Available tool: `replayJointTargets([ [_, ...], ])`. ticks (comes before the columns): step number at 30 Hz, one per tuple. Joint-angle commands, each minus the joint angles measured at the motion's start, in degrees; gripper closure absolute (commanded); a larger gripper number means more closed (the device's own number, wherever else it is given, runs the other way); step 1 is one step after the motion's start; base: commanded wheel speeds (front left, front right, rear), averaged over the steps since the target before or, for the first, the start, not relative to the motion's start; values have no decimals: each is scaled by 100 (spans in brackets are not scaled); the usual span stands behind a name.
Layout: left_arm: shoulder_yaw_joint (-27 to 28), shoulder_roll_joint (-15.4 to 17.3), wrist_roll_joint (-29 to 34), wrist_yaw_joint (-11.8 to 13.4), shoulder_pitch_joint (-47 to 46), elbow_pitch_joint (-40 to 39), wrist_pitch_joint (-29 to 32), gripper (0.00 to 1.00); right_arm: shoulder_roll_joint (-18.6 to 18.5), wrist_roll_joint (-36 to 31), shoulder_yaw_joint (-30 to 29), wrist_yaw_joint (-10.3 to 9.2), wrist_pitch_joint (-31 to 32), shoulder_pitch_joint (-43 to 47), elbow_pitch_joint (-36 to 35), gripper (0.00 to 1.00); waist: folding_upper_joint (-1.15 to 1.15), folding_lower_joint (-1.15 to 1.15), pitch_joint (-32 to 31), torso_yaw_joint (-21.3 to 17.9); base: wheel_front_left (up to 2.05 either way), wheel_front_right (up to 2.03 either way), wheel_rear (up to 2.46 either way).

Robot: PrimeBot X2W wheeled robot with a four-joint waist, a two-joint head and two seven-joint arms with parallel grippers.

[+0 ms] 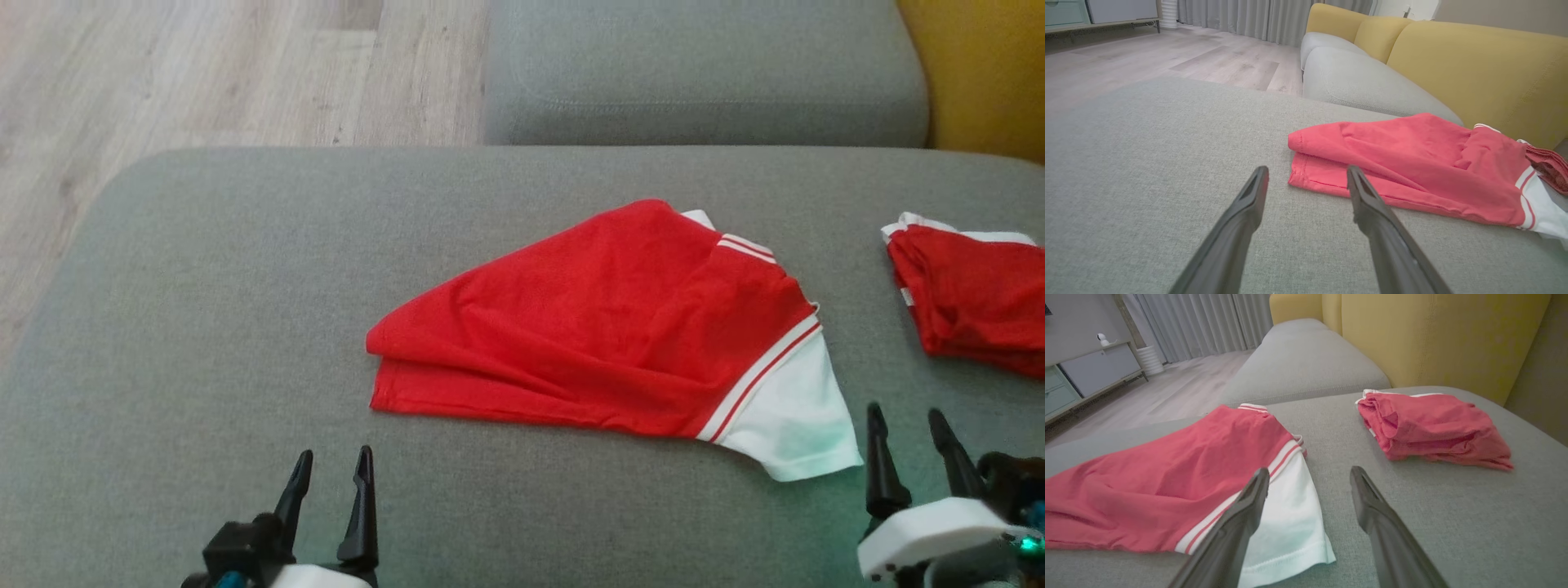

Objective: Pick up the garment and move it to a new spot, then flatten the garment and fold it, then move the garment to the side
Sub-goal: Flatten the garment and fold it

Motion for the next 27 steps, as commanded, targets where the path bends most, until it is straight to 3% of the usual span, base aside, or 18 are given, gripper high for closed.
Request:
replayJointTargets([
  [1, 151, 122, -17, 47, -116, -189, -9, 0, -48, -56, 192, 43, -67, -144, -263, 0, 0, 1, -86, -20, 0, 0, 0],
  [27, 123, 169, -59, 164, 82, -248, 19, 0, -48, -194, 933, 43, -298, 174, -277, 0, 0, 1, -425, 125, 0, 0, 0],
])
